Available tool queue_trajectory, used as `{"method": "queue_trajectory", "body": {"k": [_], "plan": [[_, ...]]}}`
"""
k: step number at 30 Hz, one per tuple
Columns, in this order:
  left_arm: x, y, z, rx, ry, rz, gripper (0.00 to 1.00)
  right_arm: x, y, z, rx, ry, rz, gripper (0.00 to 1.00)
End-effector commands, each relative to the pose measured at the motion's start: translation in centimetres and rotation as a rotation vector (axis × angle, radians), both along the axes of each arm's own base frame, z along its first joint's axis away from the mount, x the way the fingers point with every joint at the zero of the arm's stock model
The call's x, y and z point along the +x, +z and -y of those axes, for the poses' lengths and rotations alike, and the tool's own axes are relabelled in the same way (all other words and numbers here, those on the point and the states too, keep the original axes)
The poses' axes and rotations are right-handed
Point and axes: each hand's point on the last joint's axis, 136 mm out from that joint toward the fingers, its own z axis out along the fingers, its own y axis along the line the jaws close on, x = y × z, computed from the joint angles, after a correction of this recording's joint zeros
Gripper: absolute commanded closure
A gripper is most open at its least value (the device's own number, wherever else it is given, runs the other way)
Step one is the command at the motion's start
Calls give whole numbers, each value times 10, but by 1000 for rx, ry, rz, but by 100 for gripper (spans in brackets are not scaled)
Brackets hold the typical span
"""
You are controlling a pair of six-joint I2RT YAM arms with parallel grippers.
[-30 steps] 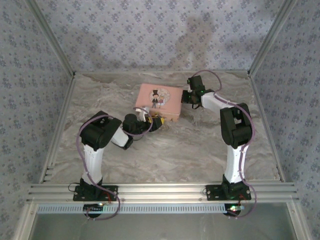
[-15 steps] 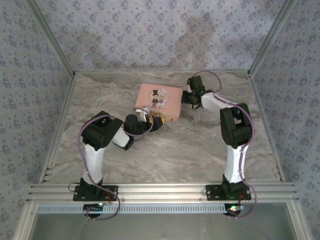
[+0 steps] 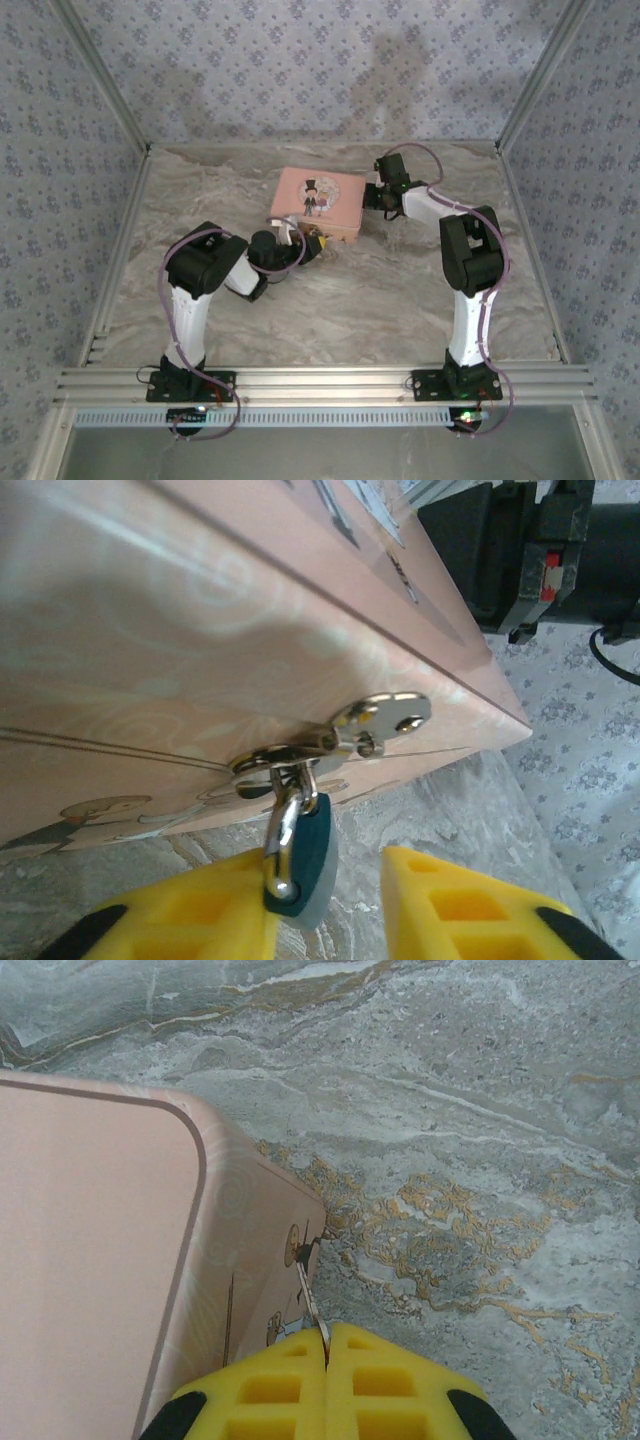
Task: Unlock the padlock with the key
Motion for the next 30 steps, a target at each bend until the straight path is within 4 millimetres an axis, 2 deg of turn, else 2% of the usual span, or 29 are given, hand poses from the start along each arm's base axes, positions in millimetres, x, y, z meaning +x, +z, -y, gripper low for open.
{"method": "queue_trajectory", "body": {"k": [1,7,9,15,16,19,20,30], "plan": [[1,-2,-3,-9,0,3,73,-2,14,1,-6,6,34,100],[6,3,-6,-12,3,6,76,-3,15,3,-9,5,35,100],[5,4,-5,-16,-7,15,81,-4,14,4,-9,4,34,100],[7,6,-6,-25,-4,7,81,-5,13,5,-5,2,33,100],[7,6,-7,-25,-1,6,80,-5,13,5,-5,3,31,100],[8,5,-8,-28,7,0,61,-6,12,5,-5,3,30,100],[9,6,-7,-30,5,5,58,-5,12,5,-4,3,31,100],[9,22,13,-92,-92,36,46,-5,12,0,-1,10,33,100]]}}
